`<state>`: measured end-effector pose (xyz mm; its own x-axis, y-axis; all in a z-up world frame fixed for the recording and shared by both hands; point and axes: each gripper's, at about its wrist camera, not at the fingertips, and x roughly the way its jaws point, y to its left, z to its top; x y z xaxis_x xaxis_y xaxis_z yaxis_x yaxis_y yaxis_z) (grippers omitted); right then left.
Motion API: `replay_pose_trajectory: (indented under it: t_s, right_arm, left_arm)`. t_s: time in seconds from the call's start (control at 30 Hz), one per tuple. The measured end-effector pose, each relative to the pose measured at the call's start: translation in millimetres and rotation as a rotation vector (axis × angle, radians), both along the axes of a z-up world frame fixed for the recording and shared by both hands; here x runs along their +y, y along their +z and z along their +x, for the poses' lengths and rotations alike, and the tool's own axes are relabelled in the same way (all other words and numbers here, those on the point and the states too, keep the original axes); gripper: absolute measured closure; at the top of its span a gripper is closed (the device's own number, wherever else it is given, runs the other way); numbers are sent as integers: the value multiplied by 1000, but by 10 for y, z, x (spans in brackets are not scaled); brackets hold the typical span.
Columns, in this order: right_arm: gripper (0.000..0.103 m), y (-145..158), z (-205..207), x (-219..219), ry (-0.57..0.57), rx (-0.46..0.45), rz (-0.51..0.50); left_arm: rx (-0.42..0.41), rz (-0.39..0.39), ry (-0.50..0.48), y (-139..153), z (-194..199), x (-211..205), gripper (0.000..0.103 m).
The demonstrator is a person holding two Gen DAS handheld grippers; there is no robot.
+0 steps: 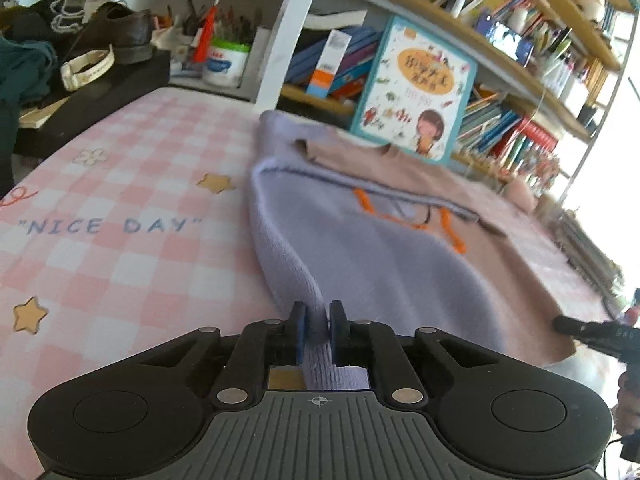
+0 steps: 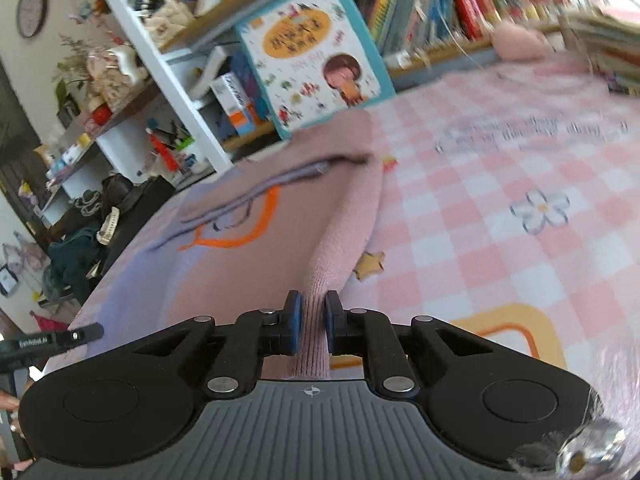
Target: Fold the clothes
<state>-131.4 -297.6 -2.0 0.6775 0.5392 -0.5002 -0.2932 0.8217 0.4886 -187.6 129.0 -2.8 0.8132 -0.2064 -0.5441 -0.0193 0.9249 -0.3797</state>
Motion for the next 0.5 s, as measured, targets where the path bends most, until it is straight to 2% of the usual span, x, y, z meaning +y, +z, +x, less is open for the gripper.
replay_pose_trajectory:
  t_s: [0.23, 0.3, 0.37, 0.5]
  right_arm:
    - [78, -40, 49, -46, 13, 29, 57]
    - [80, -42, 65, -39, 18, 27, 53]
    - [90, -49, 78, -36, 20, 25, 45]
    - [93, -48, 24, -91, 12, 19, 44]
  left_arm:
    - [40, -19, 6, -87, 0, 56, 90]
    - [41, -50, 2, -104, 23, 100, 90]
    - [42, -80, -3, -122, 46, 144, 92]
    - [33, -74, -8, -121, 4, 124, 97]
